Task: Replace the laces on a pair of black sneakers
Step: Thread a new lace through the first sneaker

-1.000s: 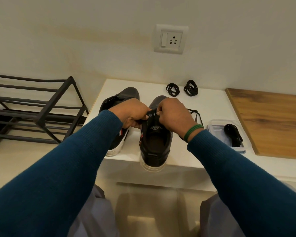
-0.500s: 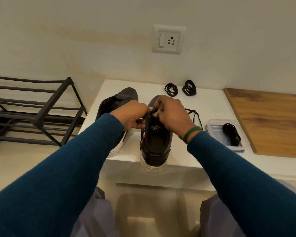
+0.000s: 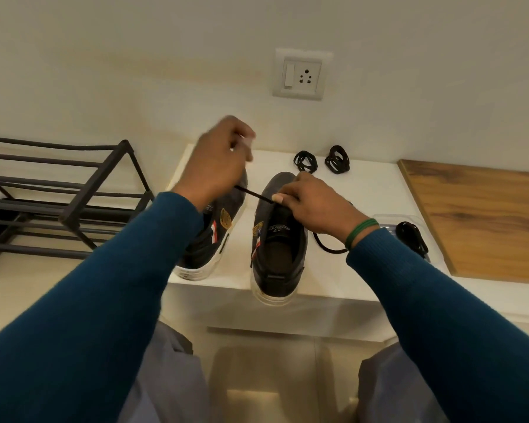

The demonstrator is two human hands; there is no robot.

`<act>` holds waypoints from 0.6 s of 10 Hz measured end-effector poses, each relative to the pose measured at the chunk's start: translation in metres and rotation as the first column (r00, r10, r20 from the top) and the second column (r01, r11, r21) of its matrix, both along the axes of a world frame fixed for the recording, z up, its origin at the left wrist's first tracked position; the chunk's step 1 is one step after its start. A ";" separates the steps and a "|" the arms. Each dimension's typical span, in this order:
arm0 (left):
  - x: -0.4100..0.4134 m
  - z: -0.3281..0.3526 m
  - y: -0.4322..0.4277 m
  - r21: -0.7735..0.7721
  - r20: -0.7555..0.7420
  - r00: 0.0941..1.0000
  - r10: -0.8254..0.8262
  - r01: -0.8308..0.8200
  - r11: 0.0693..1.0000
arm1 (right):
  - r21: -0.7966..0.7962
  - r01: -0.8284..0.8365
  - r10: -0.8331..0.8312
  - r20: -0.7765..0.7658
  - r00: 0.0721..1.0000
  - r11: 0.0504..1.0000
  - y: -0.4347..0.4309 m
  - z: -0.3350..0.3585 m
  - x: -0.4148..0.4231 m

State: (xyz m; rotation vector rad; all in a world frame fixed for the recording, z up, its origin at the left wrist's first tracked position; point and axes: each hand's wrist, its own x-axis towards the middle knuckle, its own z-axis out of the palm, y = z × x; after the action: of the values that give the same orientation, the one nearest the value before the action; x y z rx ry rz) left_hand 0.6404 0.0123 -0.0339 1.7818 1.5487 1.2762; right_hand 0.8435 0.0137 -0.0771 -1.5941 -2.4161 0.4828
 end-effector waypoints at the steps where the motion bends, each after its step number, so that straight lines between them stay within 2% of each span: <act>1: 0.022 -0.026 -0.014 -0.261 -0.777 0.572 -0.263 0.087 0.961 | 0.023 0.028 -0.030 0.099 0.995 0.999 0.001 -0.001 0.004; 2: 0.031 -0.026 -0.012 -0.313 -0.792 0.537 -0.290 0.050 0.948 | 0.006 0.019 -0.020 0.118 0.993 1.000 0.002 -0.001 0.010; 3: 0.021 0.004 -0.002 -0.220 0.382 0.924 0.036 0.053 0.974 | -0.013 0.008 -0.007 0.088 0.996 1.000 0.002 0.001 0.015; 4: 0.010 0.017 0.001 -0.042 0.953 0.304 0.006 0.112 0.993 | -0.018 -0.014 0.016 0.091 0.996 1.000 0.002 0.001 0.016; 5: 0.010 0.012 -0.002 -0.175 0.737 0.670 0.090 0.061 0.983 | -0.044 -0.032 0.037 0.111 0.993 0.998 0.001 0.002 0.016; 6: 0.026 -0.009 -0.009 -0.234 -0.112 0.994 0.012 -0.038 0.971 | -0.066 -0.034 0.040 0.096 0.995 0.997 0.000 0.002 0.016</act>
State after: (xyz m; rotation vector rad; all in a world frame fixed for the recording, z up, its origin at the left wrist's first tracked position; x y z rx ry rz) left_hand 0.6667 0.0034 -0.0432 1.7083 1.7092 0.9718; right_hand 0.8599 0.0142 -0.0747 -1.6378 -2.5298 0.5060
